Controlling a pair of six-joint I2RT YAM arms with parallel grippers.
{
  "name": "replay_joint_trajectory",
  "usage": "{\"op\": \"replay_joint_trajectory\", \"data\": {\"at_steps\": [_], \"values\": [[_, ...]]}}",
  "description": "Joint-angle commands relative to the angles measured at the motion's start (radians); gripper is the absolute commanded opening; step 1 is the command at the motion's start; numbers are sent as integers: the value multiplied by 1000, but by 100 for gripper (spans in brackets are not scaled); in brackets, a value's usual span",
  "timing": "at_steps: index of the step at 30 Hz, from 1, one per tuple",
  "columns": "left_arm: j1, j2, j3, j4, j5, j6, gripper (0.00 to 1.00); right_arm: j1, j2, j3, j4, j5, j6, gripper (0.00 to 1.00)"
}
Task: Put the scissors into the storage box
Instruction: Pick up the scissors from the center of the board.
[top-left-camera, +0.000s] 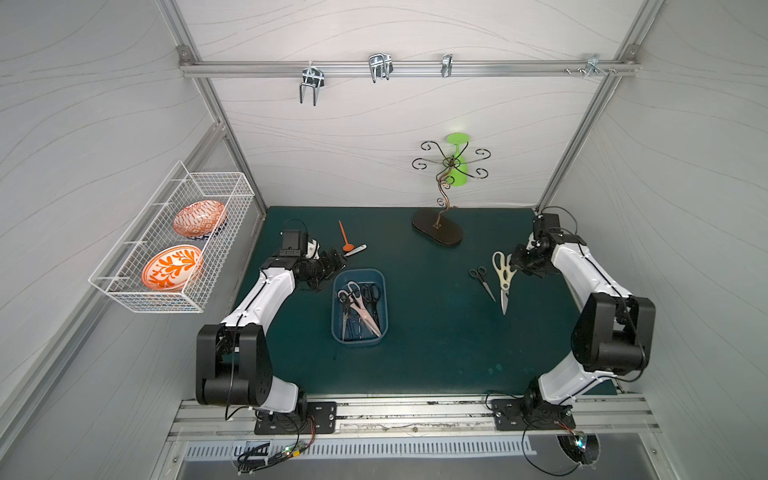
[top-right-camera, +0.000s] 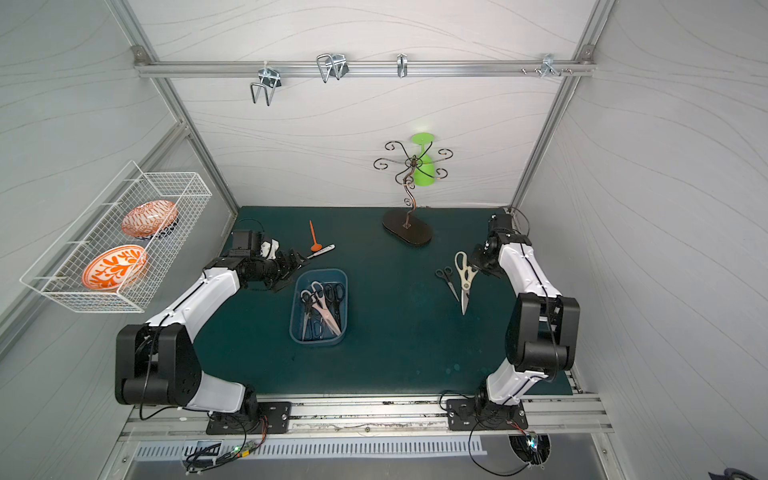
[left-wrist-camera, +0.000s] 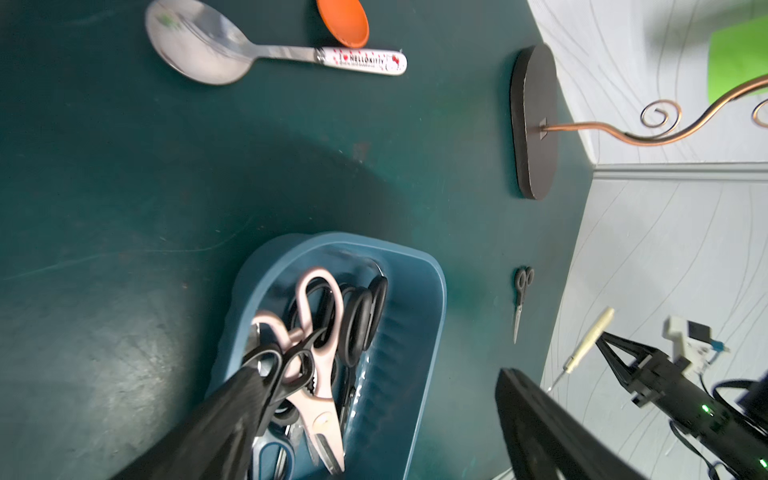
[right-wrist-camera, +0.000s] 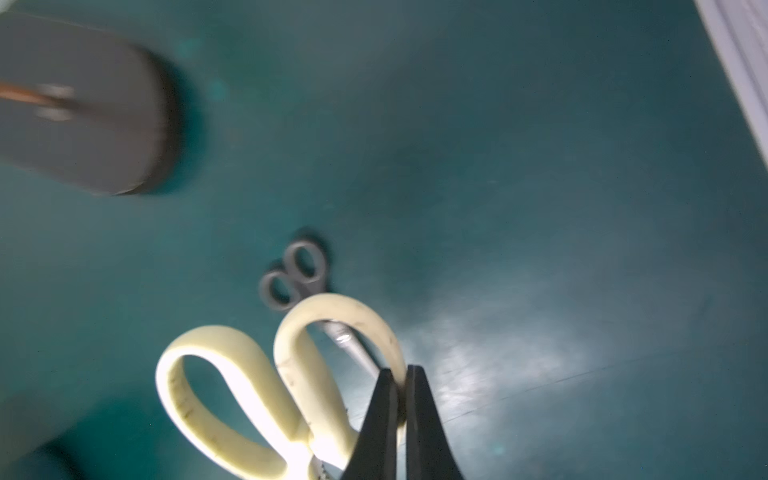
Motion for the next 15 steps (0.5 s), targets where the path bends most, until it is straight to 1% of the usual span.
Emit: {"op": "replay_joint_trajectory", "data": {"at_steps": [1, 7, 10, 15], "values": [[31, -32, -22, 47, -42, 6, 92, 124, -15, 29, -5, -79, 80, 0], [81, -46, -72, 89, -106, 14, 92, 418, 48, 134, 39, -39, 164, 0], [92, -45, -86, 87, -128, 15, 92, 519, 93, 176, 86, -68, 237, 0], [113, -35, -87, 111, -102, -9, 92, 678, 178, 282, 133, -65, 322, 0]]}}
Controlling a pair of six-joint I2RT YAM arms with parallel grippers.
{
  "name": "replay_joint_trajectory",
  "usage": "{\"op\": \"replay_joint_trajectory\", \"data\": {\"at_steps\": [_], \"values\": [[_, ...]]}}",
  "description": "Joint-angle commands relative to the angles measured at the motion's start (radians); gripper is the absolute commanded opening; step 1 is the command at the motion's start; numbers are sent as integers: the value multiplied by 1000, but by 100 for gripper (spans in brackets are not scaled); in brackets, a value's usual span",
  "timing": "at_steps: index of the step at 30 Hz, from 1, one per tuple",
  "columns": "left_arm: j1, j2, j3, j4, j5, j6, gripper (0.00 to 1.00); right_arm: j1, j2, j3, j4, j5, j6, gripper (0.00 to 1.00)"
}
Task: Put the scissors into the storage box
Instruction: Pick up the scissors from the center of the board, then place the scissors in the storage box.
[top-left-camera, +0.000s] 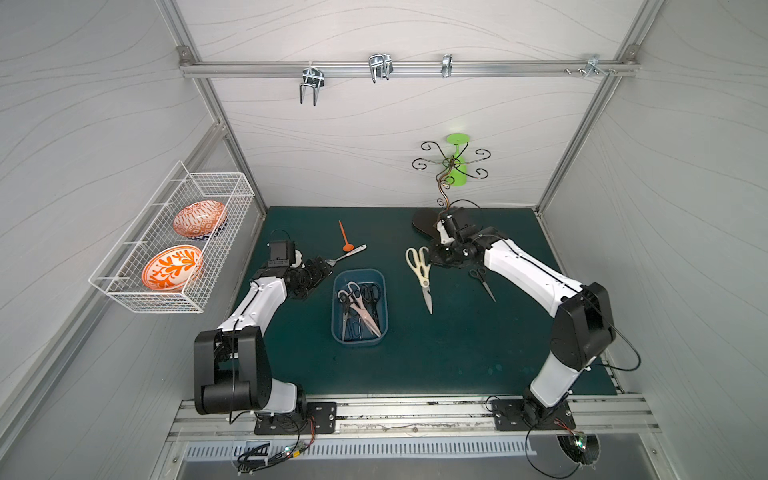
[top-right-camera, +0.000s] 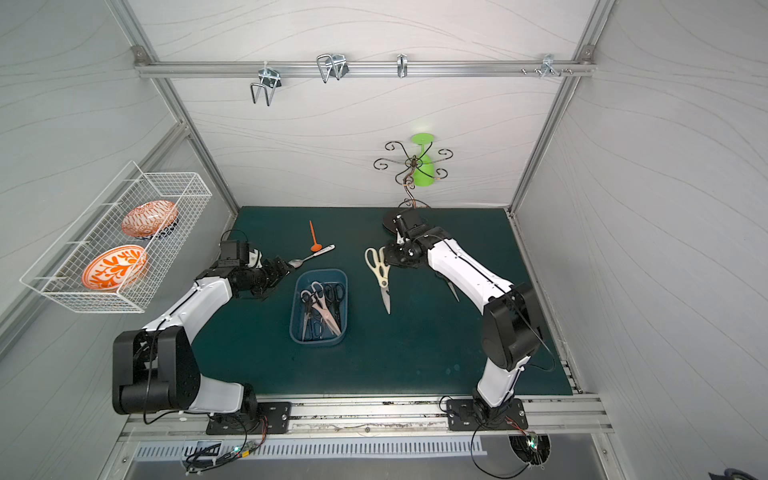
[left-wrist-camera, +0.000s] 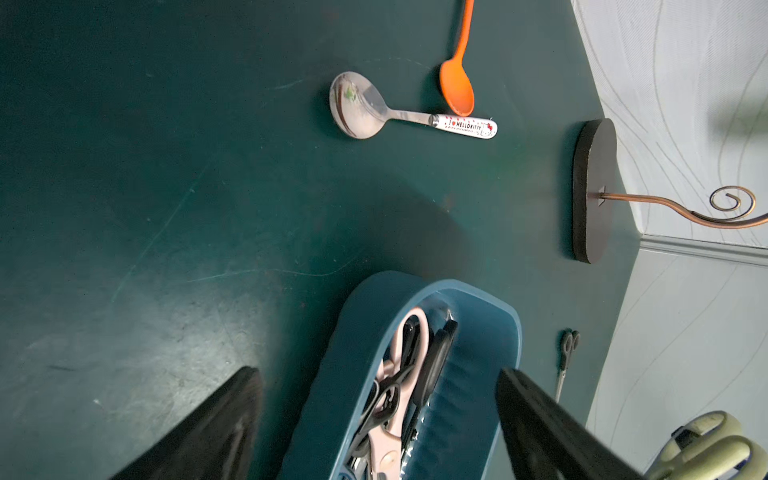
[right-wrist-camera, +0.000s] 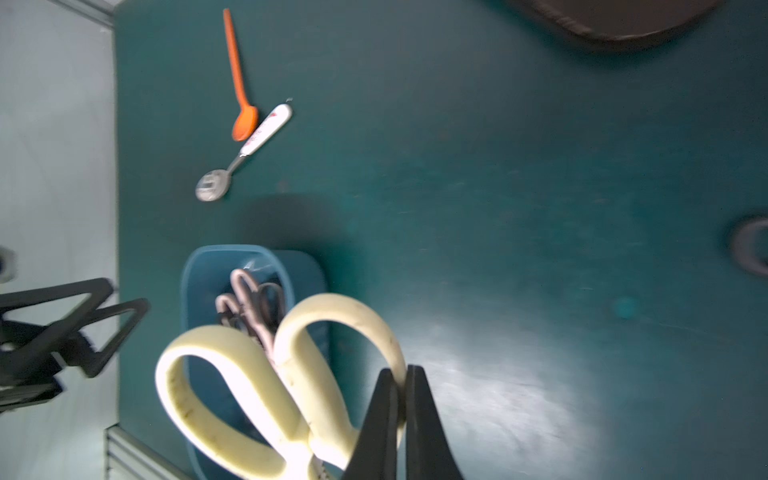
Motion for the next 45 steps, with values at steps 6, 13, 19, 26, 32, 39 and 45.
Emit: {"op": "replay_joint_trajectory", "data": {"at_steps": [6, 13, 19, 26, 32, 39, 45], "values": [[47, -28, 9, 61, 18, -26, 92, 204, 145, 150, 110, 43, 154, 0], [55, -40, 7, 68, 36, -40, 92, 282, 234, 192, 157, 153, 220, 0], [57, -44, 3, 80, 52, -49, 92, 290, 301, 190, 177, 138, 260, 0], [55, -45, 0, 88, 61, -52, 92, 310, 367, 208, 170, 120, 259, 0], [57, -44, 0, 88, 61, -52, 92, 320, 401, 222, 143, 132, 248, 0], [56, -42, -2, 91, 61, -52, 92, 321, 411, 245, 118, 132, 218, 19], [57, -43, -3, 92, 61, -51, 92, 321, 393, 281, 109, 130, 171, 20]]}}
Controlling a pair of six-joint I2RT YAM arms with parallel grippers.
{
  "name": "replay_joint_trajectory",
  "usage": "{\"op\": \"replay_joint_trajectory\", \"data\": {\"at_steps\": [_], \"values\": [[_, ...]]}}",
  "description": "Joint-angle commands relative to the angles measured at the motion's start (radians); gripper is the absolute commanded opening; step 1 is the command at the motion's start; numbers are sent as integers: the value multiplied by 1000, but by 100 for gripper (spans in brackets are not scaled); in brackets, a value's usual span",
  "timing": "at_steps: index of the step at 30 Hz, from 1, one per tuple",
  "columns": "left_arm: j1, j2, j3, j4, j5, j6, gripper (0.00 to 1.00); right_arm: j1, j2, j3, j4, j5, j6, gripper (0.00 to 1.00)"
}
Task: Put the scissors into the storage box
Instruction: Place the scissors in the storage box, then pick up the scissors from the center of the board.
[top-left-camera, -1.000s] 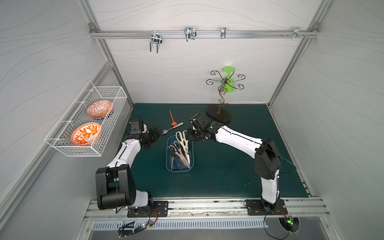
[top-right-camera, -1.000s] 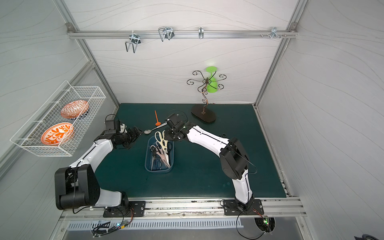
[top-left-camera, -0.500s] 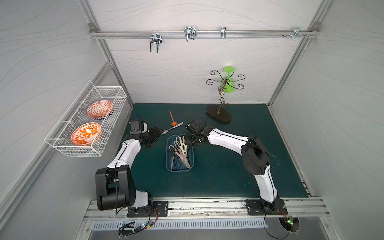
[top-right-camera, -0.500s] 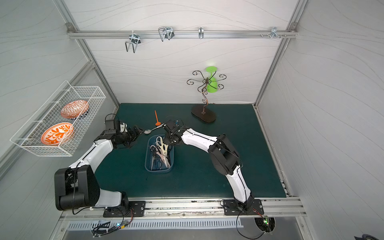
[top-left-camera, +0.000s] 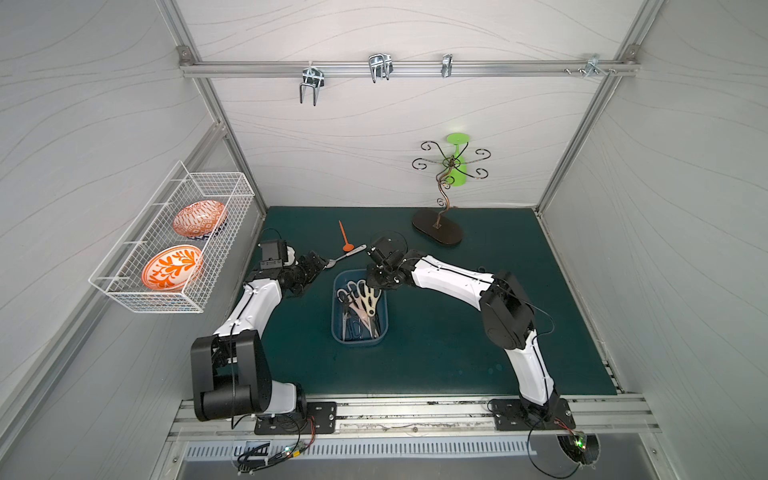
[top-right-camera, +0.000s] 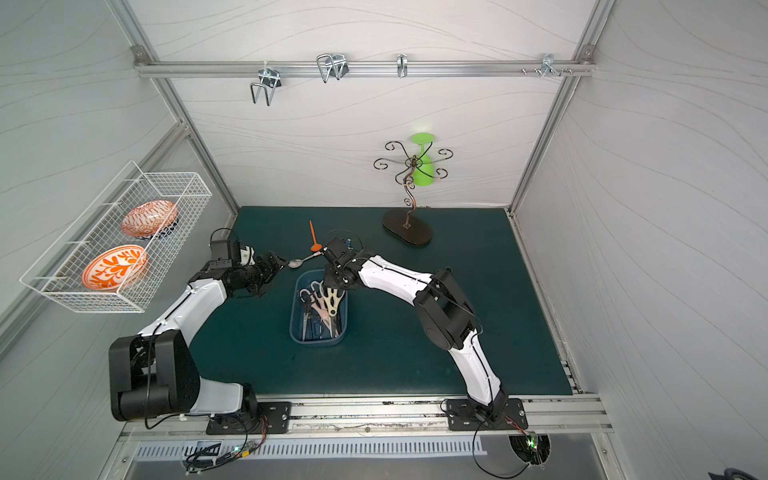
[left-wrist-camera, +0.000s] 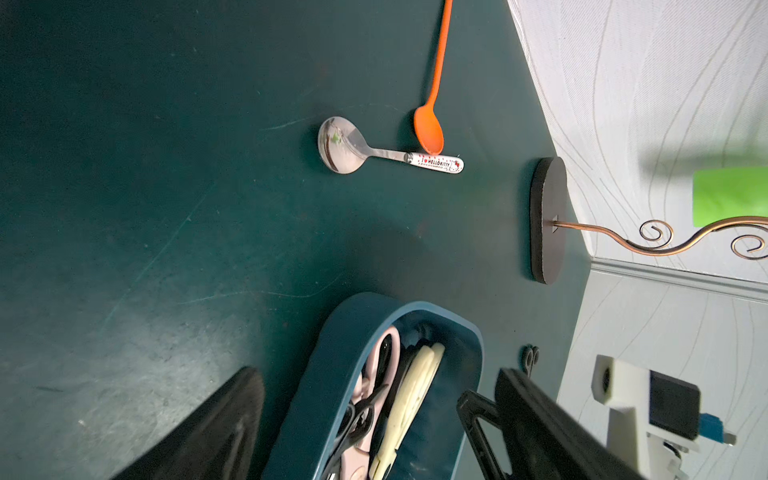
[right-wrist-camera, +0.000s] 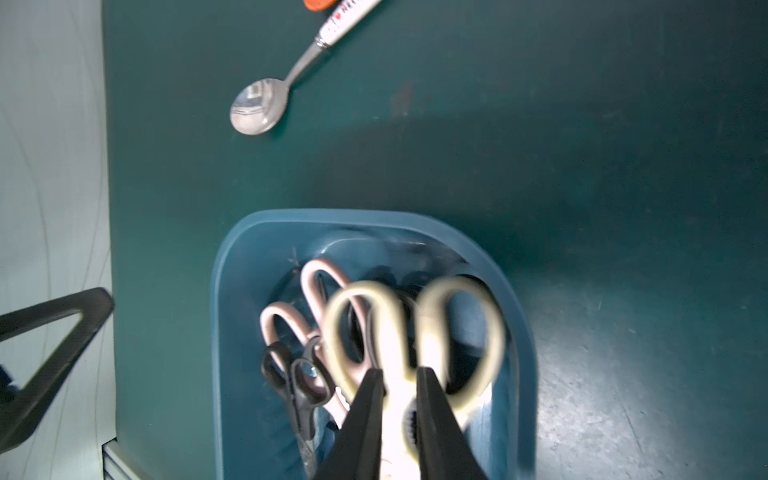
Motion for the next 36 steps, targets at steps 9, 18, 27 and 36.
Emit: {"op": "replay_joint_trajectory", "data": {"at_steps": [9, 18, 27, 36], "values": [[6, -21, -1, 51, 29, 7, 92, -34, -127, 8, -57, 54, -194, 20], [-17, -24, -12, 85, 72, 32, 92, -249, -317, -192, -83, -19, -342, 21], [-150, -16, 34, 17, 68, 153, 92, -510, -366, -248, -279, -11, -607, 21], [-211, -11, 87, -54, 75, 173, 92, -698, -289, -260, -327, -76, -693, 21]]}}
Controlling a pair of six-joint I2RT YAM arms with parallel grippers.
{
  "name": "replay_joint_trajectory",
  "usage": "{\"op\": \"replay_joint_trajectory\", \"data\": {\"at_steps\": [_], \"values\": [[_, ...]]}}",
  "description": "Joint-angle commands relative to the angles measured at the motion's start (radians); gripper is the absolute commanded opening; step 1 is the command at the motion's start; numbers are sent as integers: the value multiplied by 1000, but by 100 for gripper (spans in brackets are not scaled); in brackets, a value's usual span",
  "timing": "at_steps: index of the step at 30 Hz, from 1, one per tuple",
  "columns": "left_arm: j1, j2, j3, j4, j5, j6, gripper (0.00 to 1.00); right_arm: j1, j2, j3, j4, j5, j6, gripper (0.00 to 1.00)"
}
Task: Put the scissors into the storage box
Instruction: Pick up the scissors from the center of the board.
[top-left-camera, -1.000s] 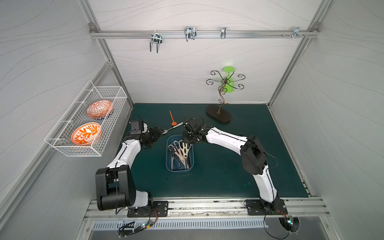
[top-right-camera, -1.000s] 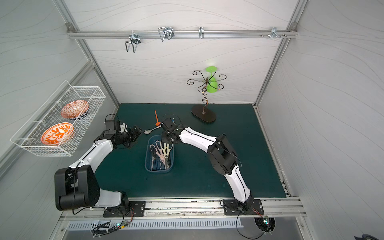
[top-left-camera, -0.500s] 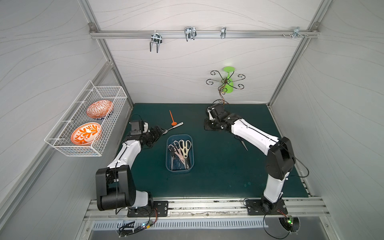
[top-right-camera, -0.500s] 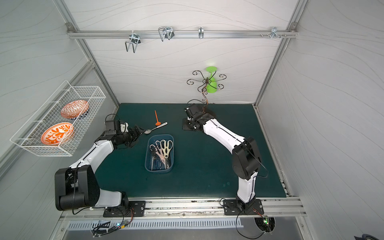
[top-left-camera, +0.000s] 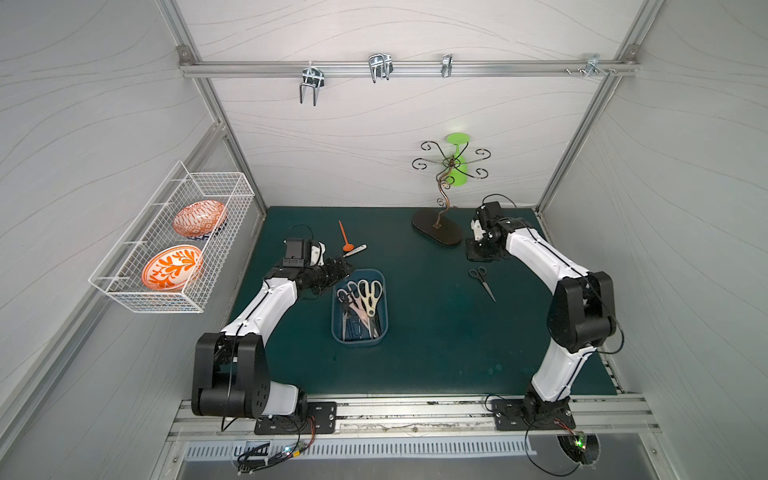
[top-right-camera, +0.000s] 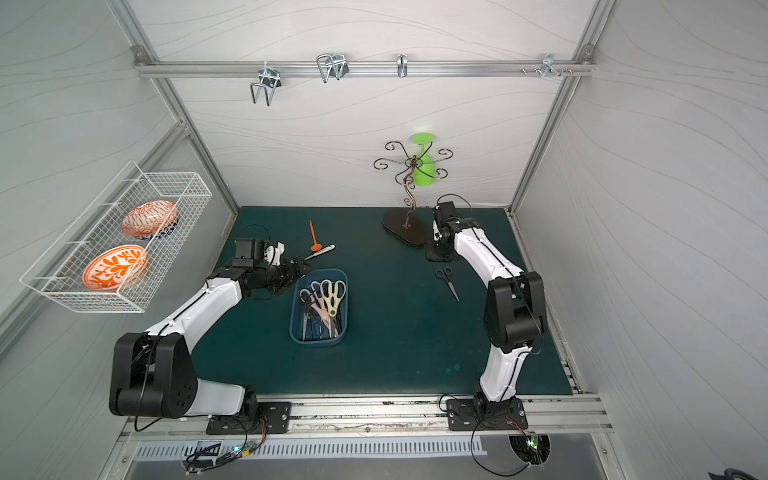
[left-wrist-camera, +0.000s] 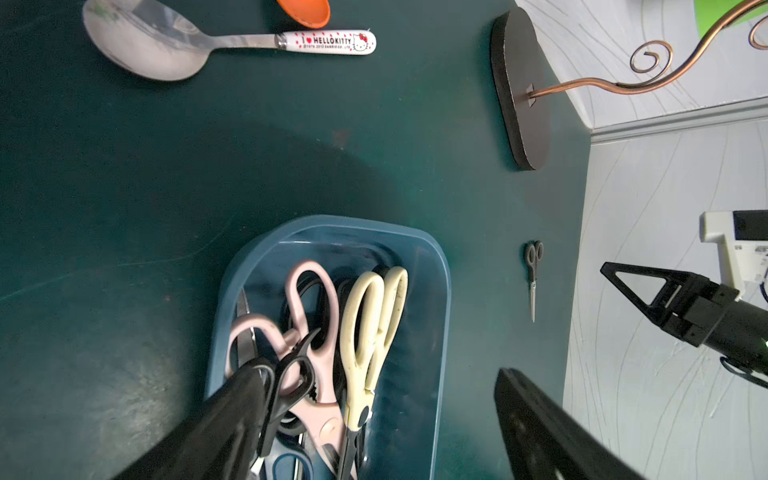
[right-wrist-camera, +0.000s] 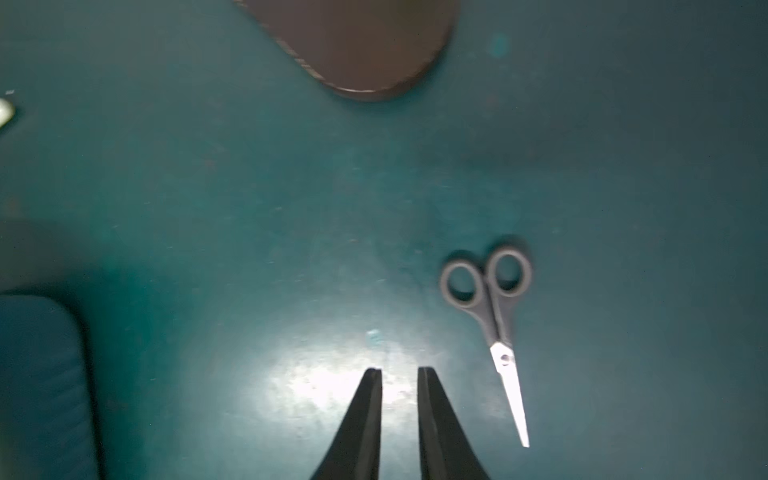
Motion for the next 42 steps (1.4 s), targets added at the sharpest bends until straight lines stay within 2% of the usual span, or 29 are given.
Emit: {"op": "replay_joint_trajectory", "data": {"at_steps": [1, 15, 42], "values": [[-16, -8, 71, -34, 12, 26, 92, -27, 60, 16, -58, -35, -55, 21], [-69, 9, 90, -62, 22, -6, 92, -23, 231, 94, -70, -14, -87, 25], [-69, -17, 88, -94, 12, -3, 92, 5, 315, 62, -25, 46, -99, 25]]}}
